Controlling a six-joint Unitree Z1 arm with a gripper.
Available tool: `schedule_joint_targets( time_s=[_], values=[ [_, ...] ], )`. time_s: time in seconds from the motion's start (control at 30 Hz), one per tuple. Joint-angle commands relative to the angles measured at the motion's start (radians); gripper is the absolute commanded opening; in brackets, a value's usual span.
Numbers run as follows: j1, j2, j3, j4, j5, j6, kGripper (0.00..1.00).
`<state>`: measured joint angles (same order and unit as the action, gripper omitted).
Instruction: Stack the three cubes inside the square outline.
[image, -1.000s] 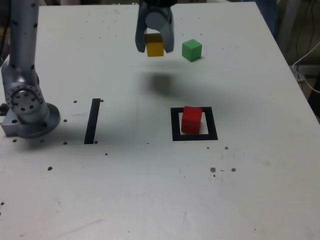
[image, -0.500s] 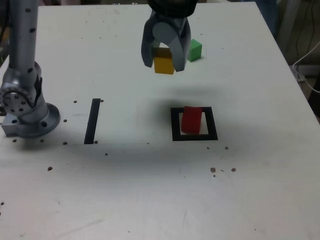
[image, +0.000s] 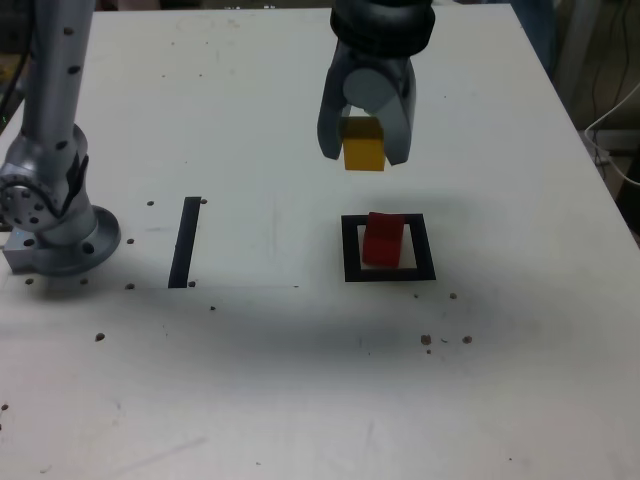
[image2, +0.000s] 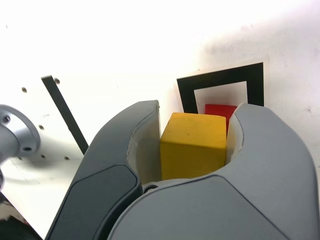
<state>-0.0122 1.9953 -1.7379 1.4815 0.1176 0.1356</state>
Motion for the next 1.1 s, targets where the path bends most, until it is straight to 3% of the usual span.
schedule_joint_targets(
  time_s=[0.0,0.27,0.53,1.07],
  values=[
    [-0.018,0.004,0.006,0.001,0.001,-0.041,0.03],
    [-0.075,0.029,0.007,-0.018,0.002,-0.155,0.03],
    [-0.079,0.066,0.009,-0.072,-0.014,-0.163,0.03],
    [-0.076,0.101,0.032,-0.073,-0.016,-0.172,0.03]
  ],
)
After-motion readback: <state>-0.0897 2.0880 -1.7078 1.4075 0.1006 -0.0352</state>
